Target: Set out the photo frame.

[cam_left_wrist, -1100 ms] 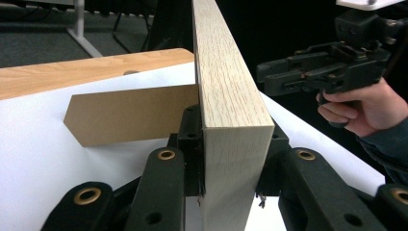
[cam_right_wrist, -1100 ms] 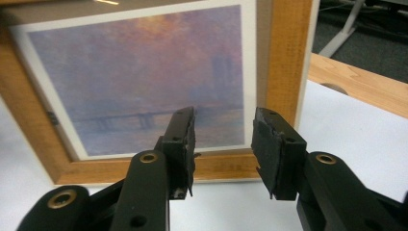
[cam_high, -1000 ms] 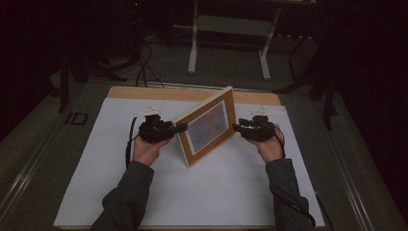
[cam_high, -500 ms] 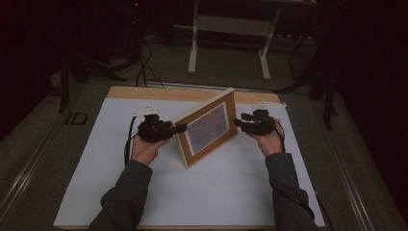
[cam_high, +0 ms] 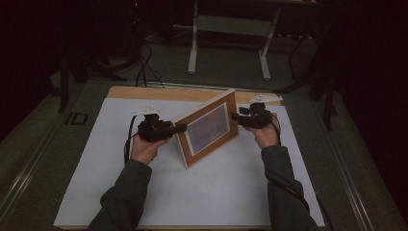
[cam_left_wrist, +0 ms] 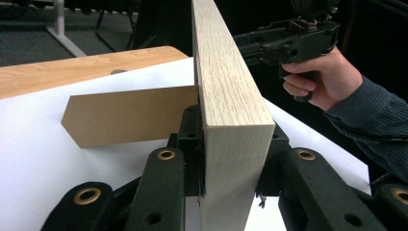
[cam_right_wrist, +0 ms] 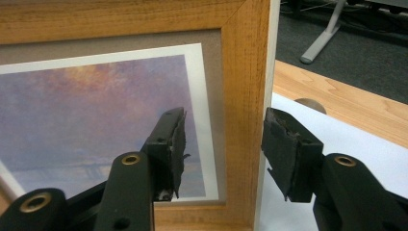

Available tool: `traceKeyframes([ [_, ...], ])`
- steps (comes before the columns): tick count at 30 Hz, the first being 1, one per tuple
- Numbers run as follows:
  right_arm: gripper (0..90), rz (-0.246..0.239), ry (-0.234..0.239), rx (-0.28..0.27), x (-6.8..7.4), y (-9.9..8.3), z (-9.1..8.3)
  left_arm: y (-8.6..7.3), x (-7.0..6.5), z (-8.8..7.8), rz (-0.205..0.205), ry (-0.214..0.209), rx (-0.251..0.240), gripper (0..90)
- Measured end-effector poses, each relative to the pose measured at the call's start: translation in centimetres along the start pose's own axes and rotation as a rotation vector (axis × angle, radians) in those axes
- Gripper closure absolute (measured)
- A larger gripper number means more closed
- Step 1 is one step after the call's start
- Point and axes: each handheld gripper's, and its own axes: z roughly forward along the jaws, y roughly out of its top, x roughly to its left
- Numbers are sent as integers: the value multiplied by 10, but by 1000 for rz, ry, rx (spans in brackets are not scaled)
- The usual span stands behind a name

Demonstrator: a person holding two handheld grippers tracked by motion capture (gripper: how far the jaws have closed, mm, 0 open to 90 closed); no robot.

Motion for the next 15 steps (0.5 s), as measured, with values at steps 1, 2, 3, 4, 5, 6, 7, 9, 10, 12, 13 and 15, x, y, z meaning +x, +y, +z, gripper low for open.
traceKeyframes([
  [1,498,0,0,0,0,0,0,0,0,0,0,-1,0,711],
  [2,496,2,-3,0,0,0,1,0,0,0,0,-2,0,711],
  [3,495,5,-3,1,-1,1,2,0,1,0,-3,-5,-1,711],
  [4,495,11,-5,1,-2,1,3,0,1,0,-3,-7,-1,711],
  [5,495,11,-5,1,-2,1,3,0,1,0,-5,-8,-2,711],
  [6,493,16,-9,7,-4,2,5,0,1,0,-5,-9,-3,711],
  [7,486,25,-12,8,-4,2,6,0,1,0,-5,-9,-3,711],
  [9,473,33,-18,3,-6,3,7,0,2,0,-6,-13,-2,711],
  [10,463,33,-20,2,-6,3,7,0,2,0,-5,-16,-2,711],
  [12,441,33,-34,7,-6,4,8,0,3,0,-4,-29,0,711],
  [13,433,29,-44,11,-7,4,8,0,3,0,-4,-29,0,711],
  [15,429,30,-49,14,-8,5,9,0,4,0,-9,-37,-2,711],
])
